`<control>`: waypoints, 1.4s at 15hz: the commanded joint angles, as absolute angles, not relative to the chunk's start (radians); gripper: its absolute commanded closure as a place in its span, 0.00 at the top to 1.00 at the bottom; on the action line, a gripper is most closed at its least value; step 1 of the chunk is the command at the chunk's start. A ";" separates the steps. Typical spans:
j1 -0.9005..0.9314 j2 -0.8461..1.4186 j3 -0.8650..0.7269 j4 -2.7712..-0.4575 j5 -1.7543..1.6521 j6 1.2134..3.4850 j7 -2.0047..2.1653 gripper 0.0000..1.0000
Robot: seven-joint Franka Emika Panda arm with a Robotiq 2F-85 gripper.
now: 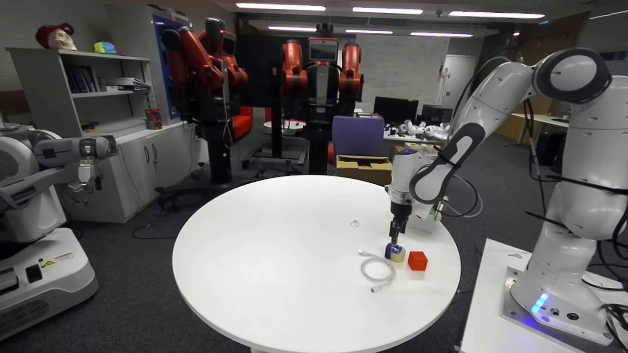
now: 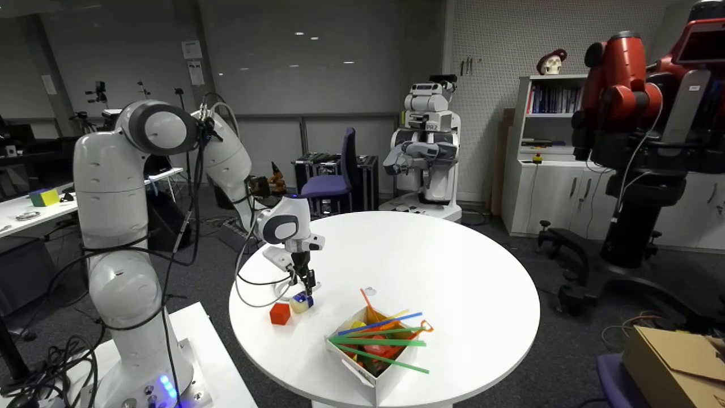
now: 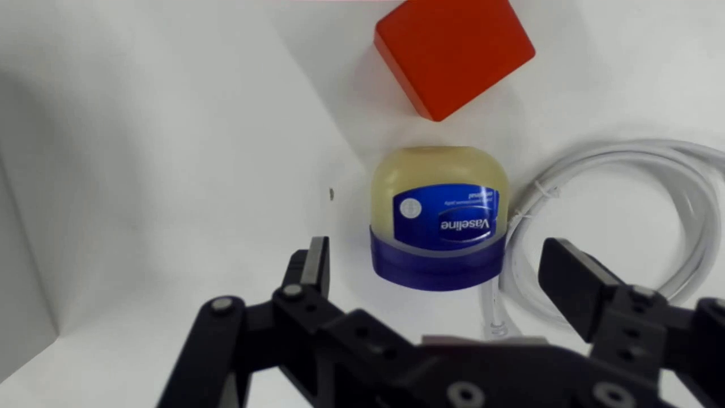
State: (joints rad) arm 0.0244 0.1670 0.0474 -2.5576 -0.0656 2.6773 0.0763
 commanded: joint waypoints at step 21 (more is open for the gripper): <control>0.202 0.412 -0.078 -2.402 -0.118 2.711 0.342 0.76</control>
